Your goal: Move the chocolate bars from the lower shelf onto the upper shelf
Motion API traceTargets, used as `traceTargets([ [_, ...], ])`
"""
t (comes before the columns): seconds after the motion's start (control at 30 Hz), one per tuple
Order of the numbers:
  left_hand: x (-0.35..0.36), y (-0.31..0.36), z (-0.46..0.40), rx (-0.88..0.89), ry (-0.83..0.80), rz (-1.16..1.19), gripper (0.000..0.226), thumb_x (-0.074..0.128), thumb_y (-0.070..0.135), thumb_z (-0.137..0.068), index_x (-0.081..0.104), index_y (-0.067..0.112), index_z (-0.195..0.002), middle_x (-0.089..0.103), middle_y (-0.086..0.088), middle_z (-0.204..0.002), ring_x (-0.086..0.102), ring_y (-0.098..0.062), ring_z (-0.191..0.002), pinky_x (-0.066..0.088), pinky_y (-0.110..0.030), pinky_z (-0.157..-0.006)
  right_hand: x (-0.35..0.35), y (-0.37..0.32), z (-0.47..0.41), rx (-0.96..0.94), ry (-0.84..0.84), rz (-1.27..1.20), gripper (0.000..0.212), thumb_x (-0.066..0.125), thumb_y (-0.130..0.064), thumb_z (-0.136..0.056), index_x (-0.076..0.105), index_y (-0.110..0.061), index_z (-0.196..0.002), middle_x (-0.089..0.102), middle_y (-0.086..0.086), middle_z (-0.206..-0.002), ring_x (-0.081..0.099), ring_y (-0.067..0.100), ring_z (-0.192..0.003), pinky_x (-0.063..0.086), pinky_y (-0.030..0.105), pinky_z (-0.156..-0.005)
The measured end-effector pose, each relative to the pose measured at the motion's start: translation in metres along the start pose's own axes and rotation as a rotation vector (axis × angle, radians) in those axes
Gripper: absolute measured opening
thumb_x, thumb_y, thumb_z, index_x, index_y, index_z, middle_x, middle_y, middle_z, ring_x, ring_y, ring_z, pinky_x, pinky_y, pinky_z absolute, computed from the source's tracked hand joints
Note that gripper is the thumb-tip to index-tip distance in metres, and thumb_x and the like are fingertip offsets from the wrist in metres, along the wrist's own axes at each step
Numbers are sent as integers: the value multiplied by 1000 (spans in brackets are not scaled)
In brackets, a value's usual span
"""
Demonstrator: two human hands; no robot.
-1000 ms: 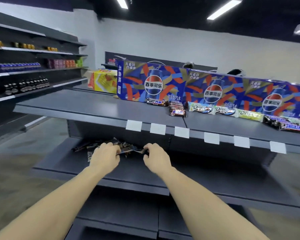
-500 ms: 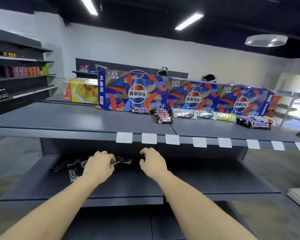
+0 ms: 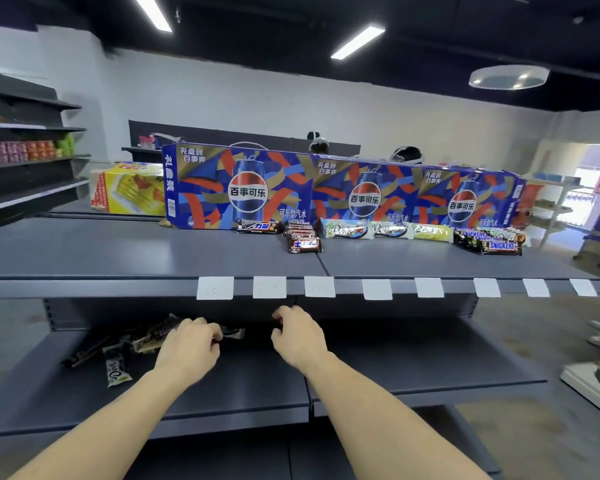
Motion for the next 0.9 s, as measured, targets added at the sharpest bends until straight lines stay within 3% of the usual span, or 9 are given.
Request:
traceTargets([
  [0.23, 19, 26, -29, -41, 2, -55, 28, 53, 28, -88, 65, 34, -112, 61, 9, -108, 53, -18, -105, 46, -30, -84, -9, 41, -24, 15, -38, -57, 41, 52, -19, -94, 55, -21, -134, 60, 7, -126, 60, 28, -111, 51, 33, -90],
  [0.4, 28, 55, -51, -70, -26, -35, 33, 55, 29, -85, 65, 34, -116, 69, 6, -112, 61, -21, -107, 49, -31, -89, -16, 70, -44, -9, -55, 18, 33, 53, -20, -92, 60, -12, -123, 64, 14, -116, 60, 34, -108, 53, 36, -88],
  [0.6, 37, 69, -49, -92, -39, -20, 32, 55, 27, -86, 65, 33, -116, 66, 3, -119, 58, -24, -111, 46, -32, -92, 3, 77, -61, -75, -119, 59, 40, 53, -24, -92, 54, -18, -132, 61, 12, -123, 58, 32, -112, 52, 35, -90],
  [0.9, 56, -13, 0, -247, -188, -1, 36, 52, 28, -93, 58, 25, -128, 54, -6, -129, 49, -28, -119, 45, -39, -96, 93, 20, -68, -176, -257, 21, 43, 54, -24, -89, 56, -23, -131, 64, 7, -125, 61, 28, -112, 52, 32, -90],
])
Point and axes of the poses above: each hand's wrist, its own z-axis away from the middle knuckle, its own x-axis out of the palm, y = z × x, the point moved 6 cm from there along -z, towards the middle knuckle
